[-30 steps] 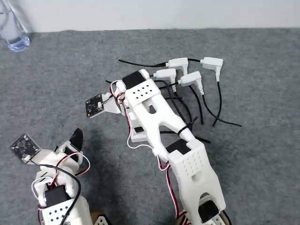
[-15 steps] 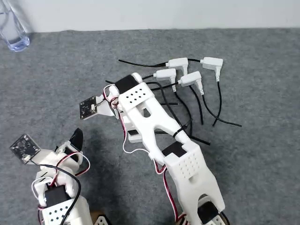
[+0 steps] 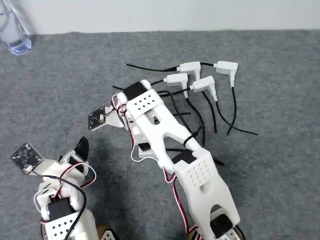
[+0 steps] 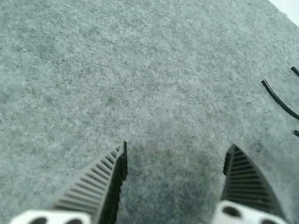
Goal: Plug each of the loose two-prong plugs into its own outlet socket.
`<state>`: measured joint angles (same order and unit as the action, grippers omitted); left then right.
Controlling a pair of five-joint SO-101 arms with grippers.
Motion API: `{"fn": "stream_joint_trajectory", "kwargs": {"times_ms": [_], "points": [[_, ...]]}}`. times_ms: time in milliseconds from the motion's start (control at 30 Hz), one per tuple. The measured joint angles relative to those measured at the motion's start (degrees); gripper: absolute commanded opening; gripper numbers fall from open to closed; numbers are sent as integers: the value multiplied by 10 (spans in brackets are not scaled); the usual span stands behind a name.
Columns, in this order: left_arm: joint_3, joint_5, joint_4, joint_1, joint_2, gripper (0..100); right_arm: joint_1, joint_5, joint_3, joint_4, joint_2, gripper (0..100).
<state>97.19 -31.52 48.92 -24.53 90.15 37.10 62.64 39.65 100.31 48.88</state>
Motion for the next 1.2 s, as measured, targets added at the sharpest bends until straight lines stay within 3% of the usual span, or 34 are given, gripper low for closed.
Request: {"fn": "stream_joint_trajectory", "kwargs": {"times_ms": [433, 700, 1200], "points": [[0, 0, 0, -1, 0, 318, 9, -1, 1, 1, 11, 17], [0, 0, 0, -1, 0, 318, 14, -18, -9, 4, -5, 220], [0, 0, 0, -1, 0, 318, 18, -21, -24, 4, -31, 158]]}}
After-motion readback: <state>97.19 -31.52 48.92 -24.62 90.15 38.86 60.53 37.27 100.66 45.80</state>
